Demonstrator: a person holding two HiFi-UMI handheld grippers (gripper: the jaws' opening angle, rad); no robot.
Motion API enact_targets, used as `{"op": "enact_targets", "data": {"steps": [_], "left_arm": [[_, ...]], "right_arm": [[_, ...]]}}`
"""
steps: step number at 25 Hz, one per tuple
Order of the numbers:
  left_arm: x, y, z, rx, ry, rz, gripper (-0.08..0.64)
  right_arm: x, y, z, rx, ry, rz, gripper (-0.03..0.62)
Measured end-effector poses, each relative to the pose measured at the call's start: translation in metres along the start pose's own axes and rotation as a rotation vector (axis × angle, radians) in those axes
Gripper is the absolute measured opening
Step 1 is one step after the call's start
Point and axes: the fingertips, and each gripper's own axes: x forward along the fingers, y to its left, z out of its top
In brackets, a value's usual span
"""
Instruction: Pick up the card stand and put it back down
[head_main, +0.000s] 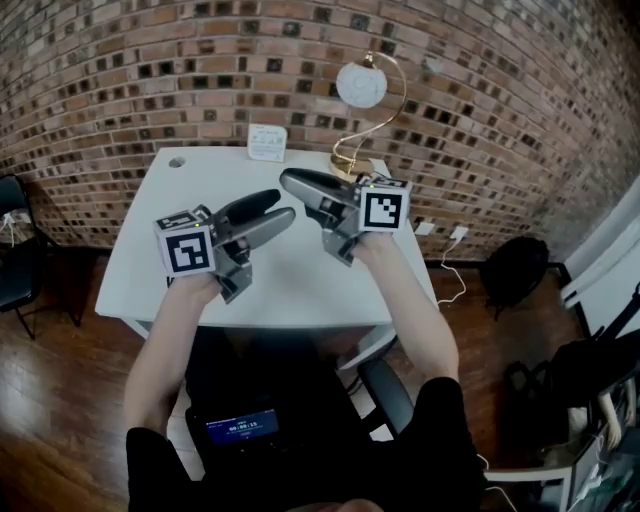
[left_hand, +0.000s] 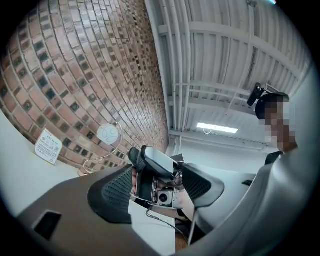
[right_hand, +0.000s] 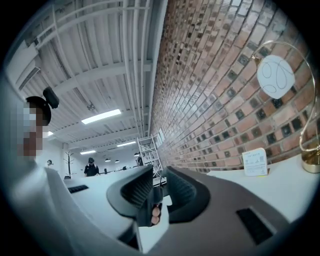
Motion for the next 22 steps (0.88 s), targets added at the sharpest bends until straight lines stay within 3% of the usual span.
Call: {"op": "enact_targets", "data": {"steps": [9, 15, 22], "left_arm": [[0.018, -0.051, -0.019, 0.026, 0.035, -0.05, 0.301], [0.037, -0.055, -0.024, 0.028, 0.057, -0.082, 0.301], [0.049, -0.065, -0.036, 0.005, 0.115, -0.094, 0.301]], "right_arm": [[-0.04, 0.053, 0.002, -0.04, -0.108, 0.013, 0.097], [-0.063, 0.057, 0.014, -0.075, -0.146, 0.005, 0.097], [-0.071, 0.069, 0.0, -0.076, -0.102, 0.023, 0.097]]}}
